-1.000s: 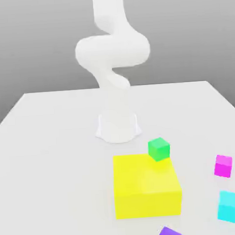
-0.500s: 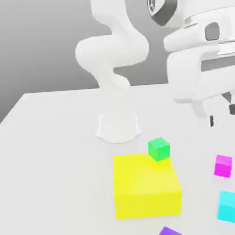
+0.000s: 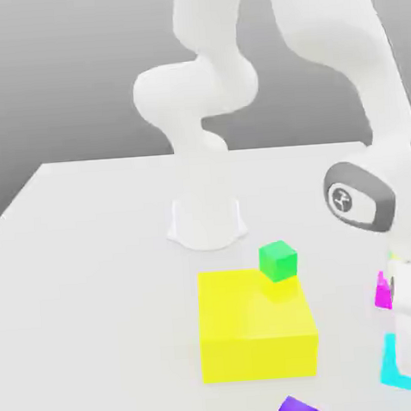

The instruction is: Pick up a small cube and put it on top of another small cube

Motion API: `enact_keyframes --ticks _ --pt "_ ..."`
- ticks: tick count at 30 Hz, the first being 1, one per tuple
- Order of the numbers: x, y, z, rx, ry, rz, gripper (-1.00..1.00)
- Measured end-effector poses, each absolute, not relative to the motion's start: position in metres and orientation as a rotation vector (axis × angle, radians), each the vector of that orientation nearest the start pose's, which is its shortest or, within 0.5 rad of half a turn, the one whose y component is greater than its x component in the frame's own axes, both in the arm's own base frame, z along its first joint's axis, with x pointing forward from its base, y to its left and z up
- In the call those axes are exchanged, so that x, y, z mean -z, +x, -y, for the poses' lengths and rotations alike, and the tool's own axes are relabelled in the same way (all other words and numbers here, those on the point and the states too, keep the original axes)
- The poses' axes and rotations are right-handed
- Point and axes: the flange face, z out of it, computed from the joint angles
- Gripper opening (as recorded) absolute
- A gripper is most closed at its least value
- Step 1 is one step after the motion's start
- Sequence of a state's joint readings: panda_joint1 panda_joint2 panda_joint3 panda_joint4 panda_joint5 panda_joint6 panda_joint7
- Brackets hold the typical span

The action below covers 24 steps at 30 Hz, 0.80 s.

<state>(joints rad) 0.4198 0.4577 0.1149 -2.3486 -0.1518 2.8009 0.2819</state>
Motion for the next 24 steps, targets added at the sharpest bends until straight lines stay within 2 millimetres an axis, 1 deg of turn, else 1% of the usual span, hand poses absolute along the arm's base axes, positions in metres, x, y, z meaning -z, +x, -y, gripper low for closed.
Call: enact_keyframes --ticks 4,5,6,8,11,17,21,24 --pt "-0.139 0.429 -0.267 -0.001 -3.084 0.600 -1.00" --pt "-0.133 0.429 -0.267 -0.001 -3.084 0.601 -1.00" --pt "-0.136 0.429 -0.267 -0.001 -3.084 0.601 -1.00" --pt "-0.156 0.429 -0.268 -0.001 -3.084 0.601 -1.00" --pt "-0.193 0.428 -0.265 -0.001 -3.085 0.596 -1.00" --pt "-0.247 0.405 -0.232 0.000 -3.105 0.499 -1.00" --pt "-0.276 0.385 -0.206 0.001 -3.117 0.424 -1.00" --pt "-0.293 0.368 -0.189 0.000 -3.123 0.375 -1.00"
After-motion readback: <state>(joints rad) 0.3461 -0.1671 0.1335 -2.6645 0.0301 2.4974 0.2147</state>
